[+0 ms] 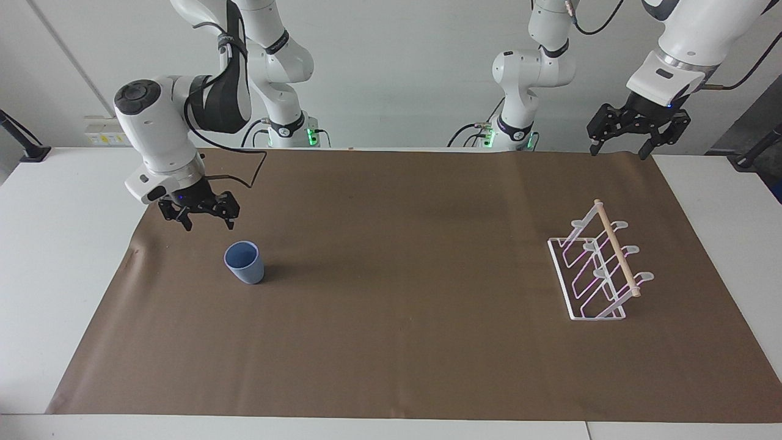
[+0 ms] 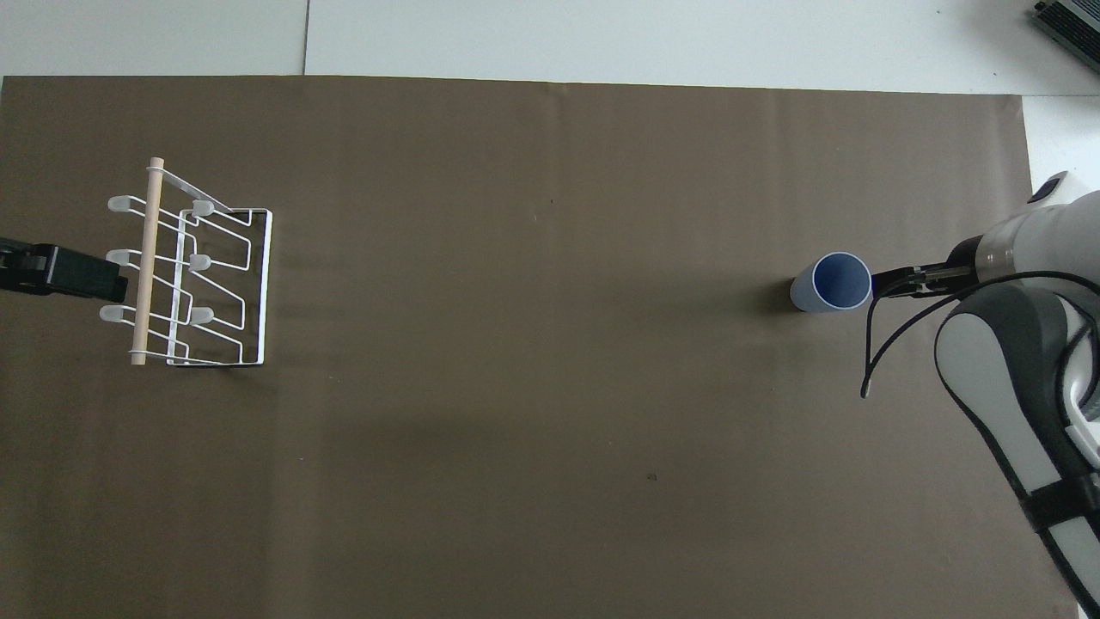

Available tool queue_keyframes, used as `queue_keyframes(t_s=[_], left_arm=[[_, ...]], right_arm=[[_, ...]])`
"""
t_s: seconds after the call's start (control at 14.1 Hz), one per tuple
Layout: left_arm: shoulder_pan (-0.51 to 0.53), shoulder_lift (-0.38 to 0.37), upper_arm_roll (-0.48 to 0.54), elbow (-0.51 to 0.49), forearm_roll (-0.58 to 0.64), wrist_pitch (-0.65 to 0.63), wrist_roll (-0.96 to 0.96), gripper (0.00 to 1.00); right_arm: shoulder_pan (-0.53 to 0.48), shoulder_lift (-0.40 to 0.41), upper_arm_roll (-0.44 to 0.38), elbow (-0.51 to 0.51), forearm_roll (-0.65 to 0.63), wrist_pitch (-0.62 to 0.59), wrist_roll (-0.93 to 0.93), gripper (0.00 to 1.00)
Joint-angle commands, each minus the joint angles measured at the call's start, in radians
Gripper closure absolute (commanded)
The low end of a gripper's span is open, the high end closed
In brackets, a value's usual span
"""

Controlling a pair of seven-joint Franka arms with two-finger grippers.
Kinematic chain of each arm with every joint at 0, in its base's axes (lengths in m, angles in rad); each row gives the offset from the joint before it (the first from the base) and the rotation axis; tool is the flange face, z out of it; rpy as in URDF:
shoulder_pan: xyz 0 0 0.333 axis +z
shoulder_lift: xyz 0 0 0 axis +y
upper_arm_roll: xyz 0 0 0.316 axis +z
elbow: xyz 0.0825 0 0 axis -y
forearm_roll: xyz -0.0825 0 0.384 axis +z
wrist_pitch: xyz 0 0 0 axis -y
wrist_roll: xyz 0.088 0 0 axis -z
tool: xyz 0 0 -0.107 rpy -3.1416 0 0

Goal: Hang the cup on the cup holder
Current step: 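Reach the right gripper to the rim of the blue cup, then close the right gripper on the blue cup rim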

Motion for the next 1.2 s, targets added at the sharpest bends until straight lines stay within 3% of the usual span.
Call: queue_keyframes(t_s=[0.0, 0.35, 0.64, 0.71, 0.92, 1.13], left_arm=[[-0.009, -0.027, 0.012, -0.029, -0.004, -0.004, 0.002, 0.0], [-0.009, -0.027, 0.012, -0.029, -0.004, -0.004, 0.002, 0.0], [-0.009, -0.027, 0.012, -0.029, -0.004, -0.004, 0.002, 0.0], [-0.009, -0.027, 0.012, -0.03, -0.004, -0.004, 0.002, 0.0], [-0.009, -0.027, 0.012, -0.029, -0.004, -0.004, 0.002, 0.0], [-0.009, -0.027, 0.012, -0.029, -0.005, -0.004, 0.002, 0.0]], right_arm=[[-0.002, 0.013, 0.005, -0.011, 0.008, 0.044, -0.023, 0.0], [-0.002, 0.073, 0.006, -0.017, 0.01, 0.122, -0.019, 0.0], [0.0, 0.073, 0.006, -0.023, 0.01, 0.128, -0.019, 0.0], [0.0, 0.073, 0.006, -0.026, 0.01, 0.128, -0.019, 0.04], [0.0, 0.072, 0.008, -0.038, 0.01, 0.128, -0.023, 0.27], [0.0, 0.072, 0.006, -0.04, 0.069, 0.13, -0.034, 0.32]])
